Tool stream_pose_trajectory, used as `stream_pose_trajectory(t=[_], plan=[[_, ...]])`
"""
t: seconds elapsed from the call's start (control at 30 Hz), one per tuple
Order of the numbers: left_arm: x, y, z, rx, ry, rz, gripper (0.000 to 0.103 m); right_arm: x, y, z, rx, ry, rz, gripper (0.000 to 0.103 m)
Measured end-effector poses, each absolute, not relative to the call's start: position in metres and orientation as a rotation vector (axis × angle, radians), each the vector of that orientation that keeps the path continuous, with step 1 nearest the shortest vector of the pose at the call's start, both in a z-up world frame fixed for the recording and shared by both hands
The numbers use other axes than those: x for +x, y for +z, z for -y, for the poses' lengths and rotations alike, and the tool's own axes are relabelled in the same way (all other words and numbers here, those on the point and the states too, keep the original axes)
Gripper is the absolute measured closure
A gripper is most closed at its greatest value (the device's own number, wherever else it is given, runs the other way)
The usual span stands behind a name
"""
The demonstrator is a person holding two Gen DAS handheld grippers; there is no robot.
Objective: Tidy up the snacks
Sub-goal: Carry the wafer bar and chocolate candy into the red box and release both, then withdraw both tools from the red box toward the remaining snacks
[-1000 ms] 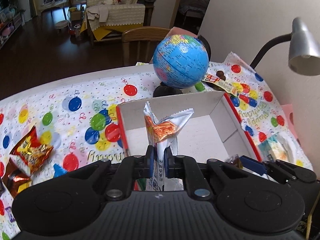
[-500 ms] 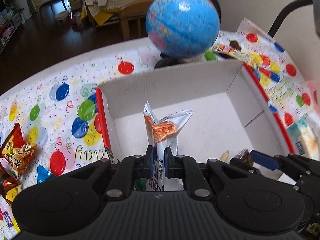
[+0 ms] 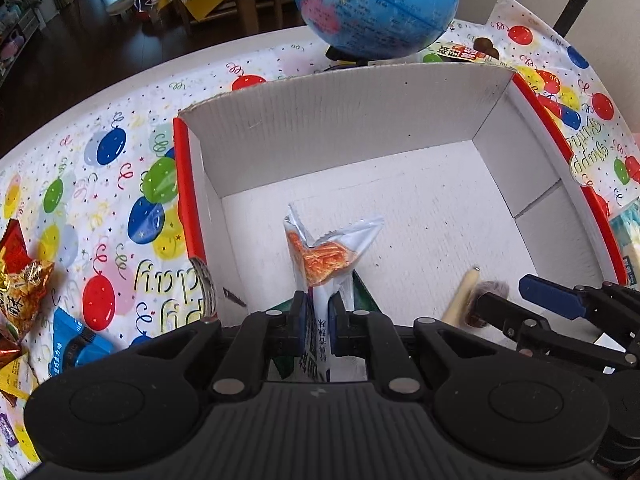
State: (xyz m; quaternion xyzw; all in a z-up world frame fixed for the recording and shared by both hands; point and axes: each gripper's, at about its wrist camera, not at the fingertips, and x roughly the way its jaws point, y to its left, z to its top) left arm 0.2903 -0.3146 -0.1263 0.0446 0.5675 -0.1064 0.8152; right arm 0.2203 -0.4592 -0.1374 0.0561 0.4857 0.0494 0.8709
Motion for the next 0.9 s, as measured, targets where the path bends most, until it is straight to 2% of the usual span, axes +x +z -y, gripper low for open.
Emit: stream_pose_trajectory(t=[0.07, 0.13, 0.2, 0.37, 0.43, 0.63, 0.9], plan=[[0.29, -0.124, 0.314, 0.09, -0.228, -1.207, 0.085, 0.22, -0.136, 0.46, 0.119, 0.102, -1.015, 0.065], [0.288, -0.121, 0.313, 0.082, -0.238, -1.196, 0.071, 0.218, -0.133, 0.46, 0.121, 0.105, -1.009, 0.063], [0.285, -0.116, 0.312, 0.074, -0.243, -1.187, 0.063, 0.216, -0.13, 0.46, 0.122, 0.105, -1.004, 0.06], [0.277, -0.101, 0.306, 0.048, -0.264, -1.155, 0.054, 0.209, -0.117, 0.46, 0.125, 0.108, -0.979, 0.05], [0.272, -0.095, 0.301, 0.034, -0.277, -1.132, 0.041, 0.205, -0.111, 0.46, 0.129, 0.109, -0.968, 0.045], [0.258, -0.075, 0.283, 0.003, -0.28, -1.088, 0.037, 0.193, -0.094, 0.453, 0.123, 0.124, -0.931, 0.036], [0.232, -0.048, 0.248, -0.037, -0.28, -1.005, 0.027, 0.172, -0.066, 0.435, 0.138, 0.146, -0.866, 0.017]])
